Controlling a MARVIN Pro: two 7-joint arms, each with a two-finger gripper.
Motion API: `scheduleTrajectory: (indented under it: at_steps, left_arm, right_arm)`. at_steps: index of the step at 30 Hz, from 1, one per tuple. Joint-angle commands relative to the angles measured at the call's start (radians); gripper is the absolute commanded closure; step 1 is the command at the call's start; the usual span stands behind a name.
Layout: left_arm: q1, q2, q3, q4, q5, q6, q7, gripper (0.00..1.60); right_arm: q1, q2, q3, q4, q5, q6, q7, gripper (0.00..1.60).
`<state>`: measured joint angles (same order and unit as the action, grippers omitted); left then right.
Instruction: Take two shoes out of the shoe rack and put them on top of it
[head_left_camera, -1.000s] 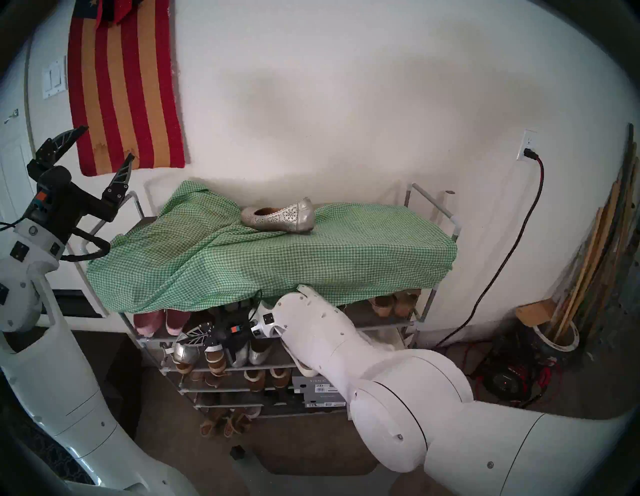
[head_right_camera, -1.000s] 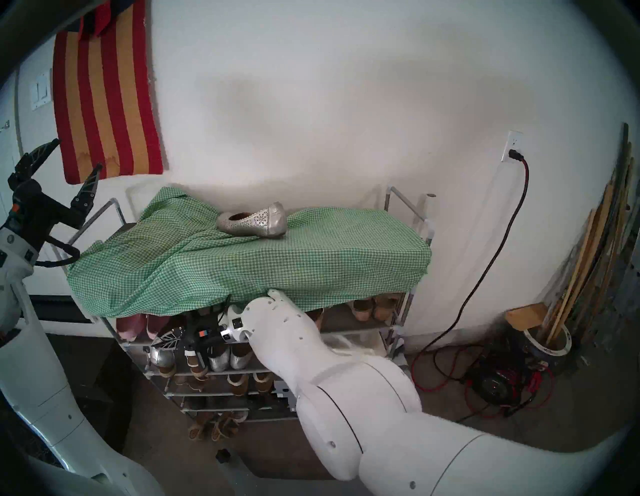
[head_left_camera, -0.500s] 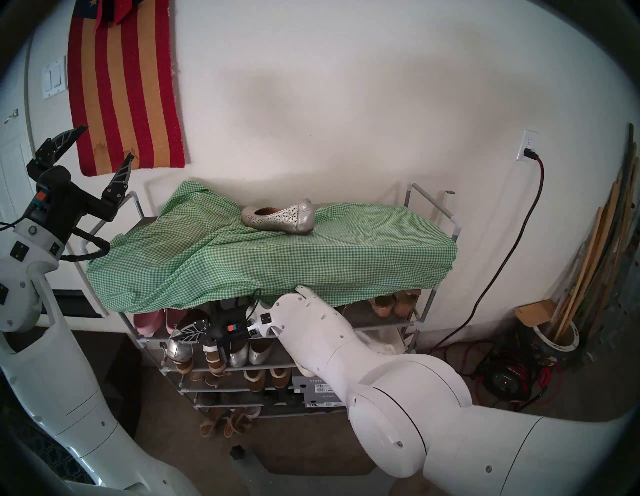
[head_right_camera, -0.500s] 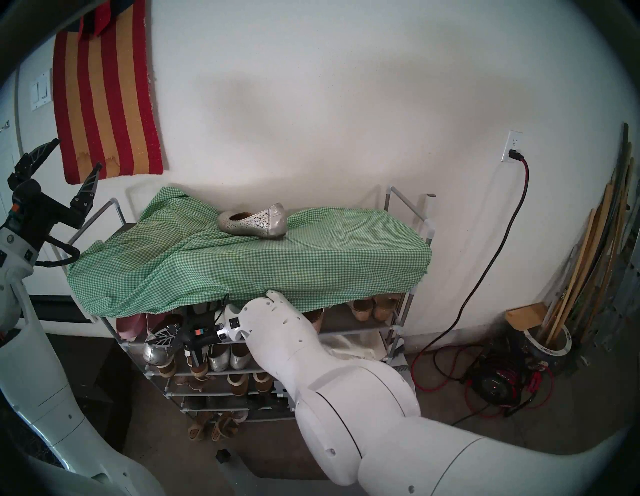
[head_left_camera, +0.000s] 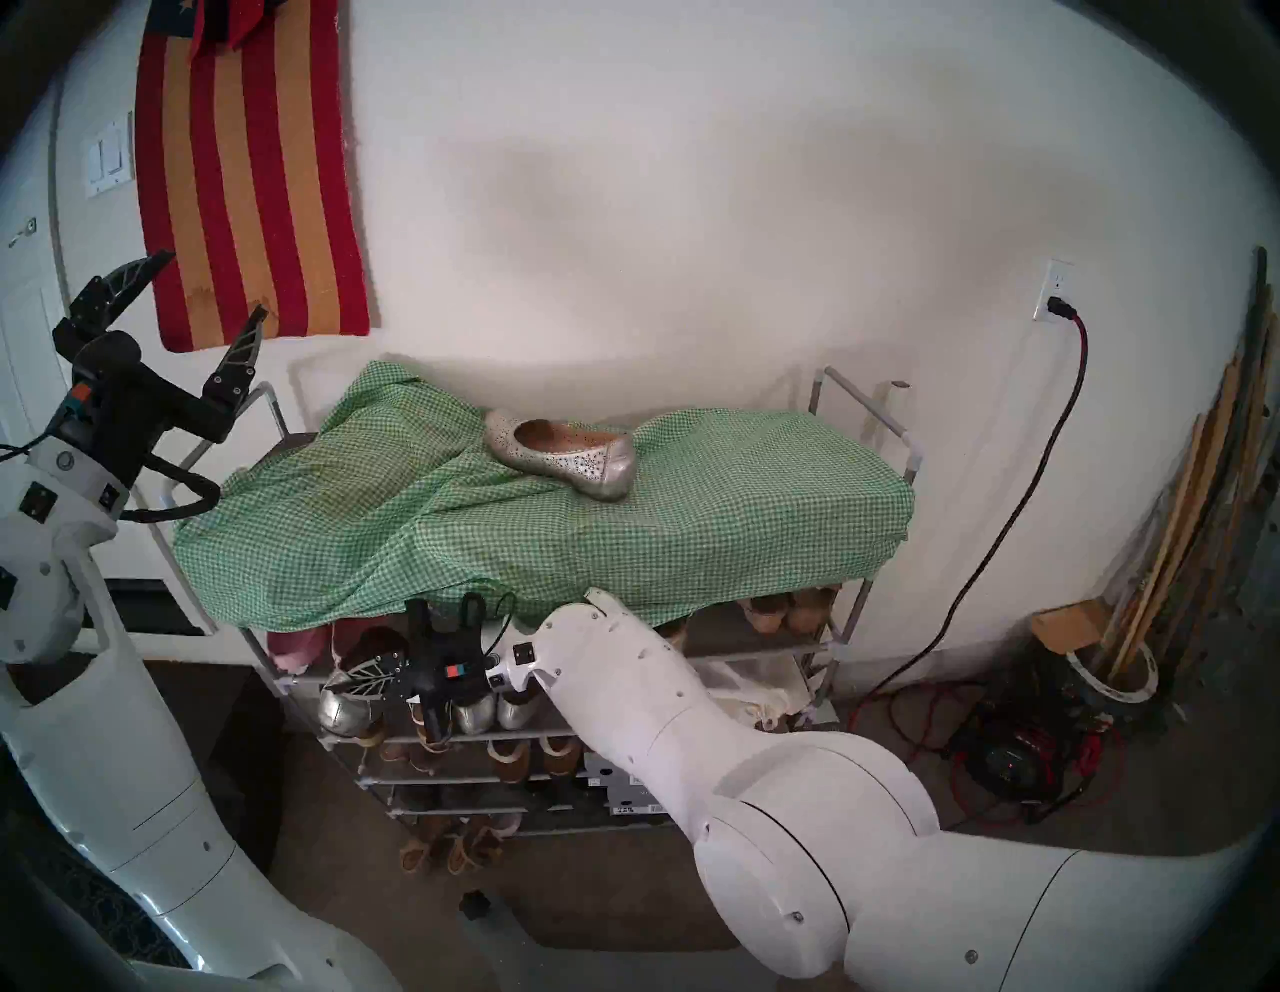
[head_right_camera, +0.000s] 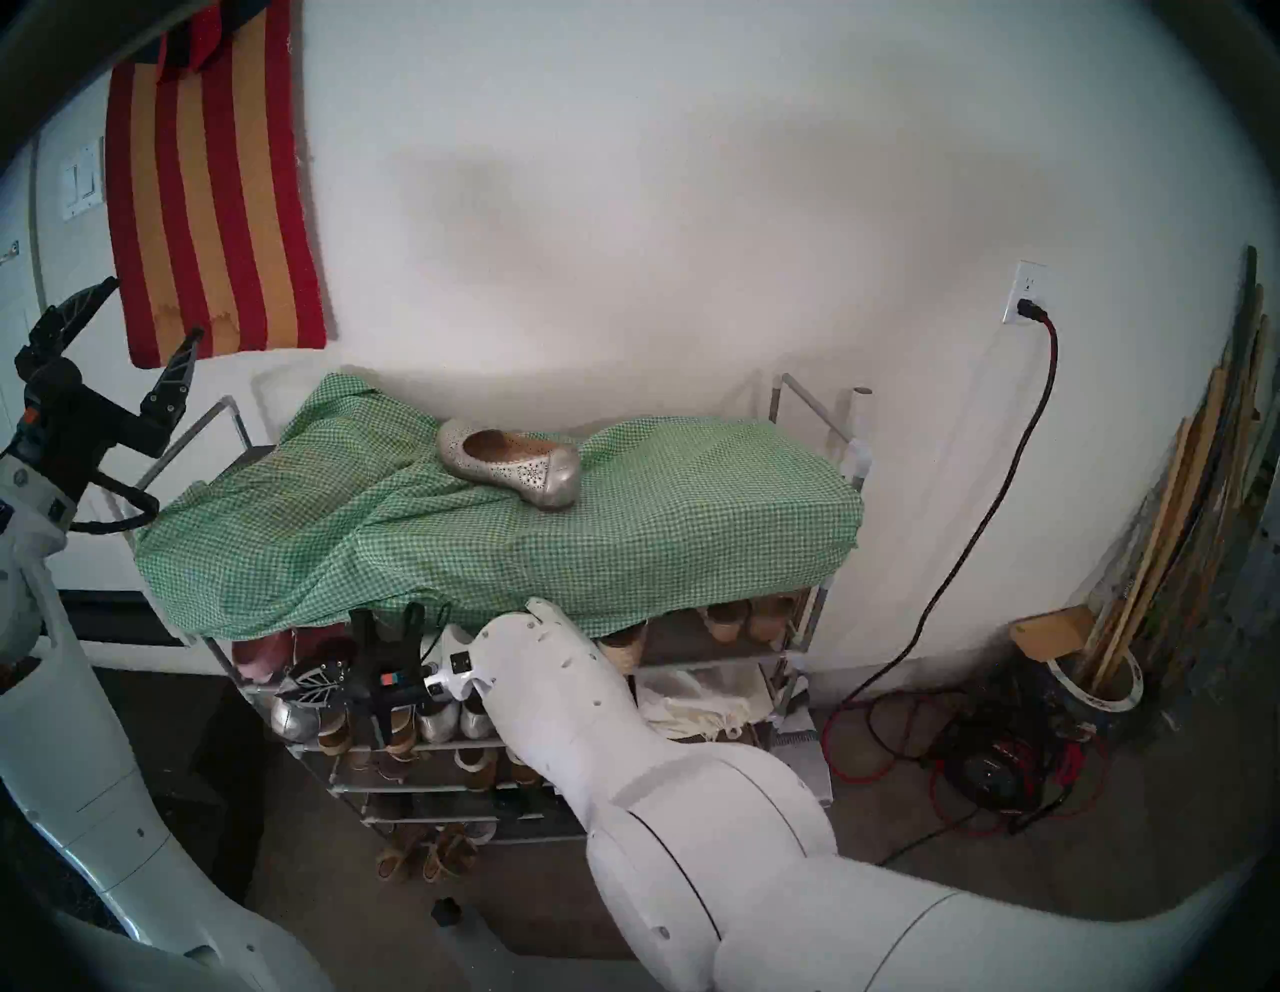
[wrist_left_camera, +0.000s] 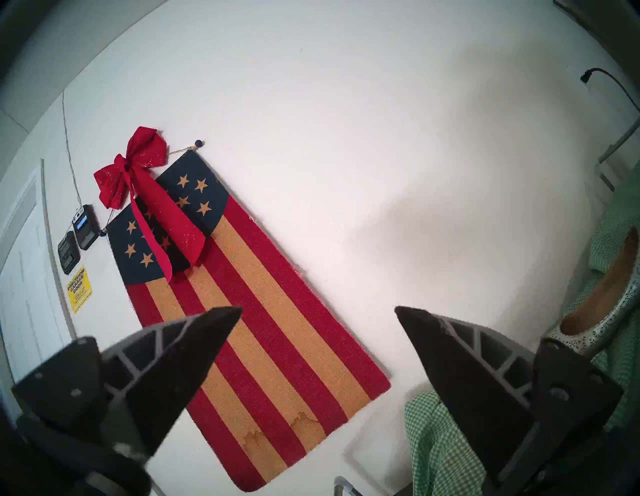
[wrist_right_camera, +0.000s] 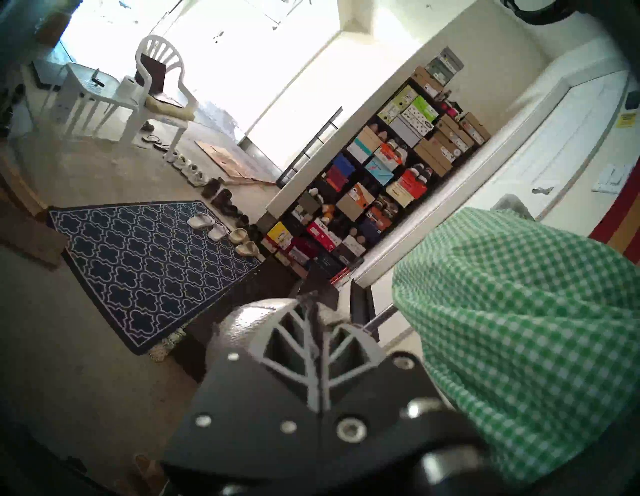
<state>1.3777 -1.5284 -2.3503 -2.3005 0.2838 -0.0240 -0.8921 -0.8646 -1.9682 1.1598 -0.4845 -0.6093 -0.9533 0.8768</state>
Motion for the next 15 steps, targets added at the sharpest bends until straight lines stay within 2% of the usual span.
scheduleTrajectory:
  at_steps: [1, 15]
  left_arm:
    - [0.001, 0.000, 0.002, -0.001, 0.001, -0.001, -0.002, 0.00]
    - [-0.001, -0.002, 0.001, -0.001, 0.001, -0.001, -0.004, 0.00]
  right_arm:
    - [0.011, 0.032, 0.004, -0.056, 0.028, -0.007, 0.048, 1.60]
    - [0.010, 0.073, 0.009, -0.146, 0.076, -0.007, 0.042, 1.60]
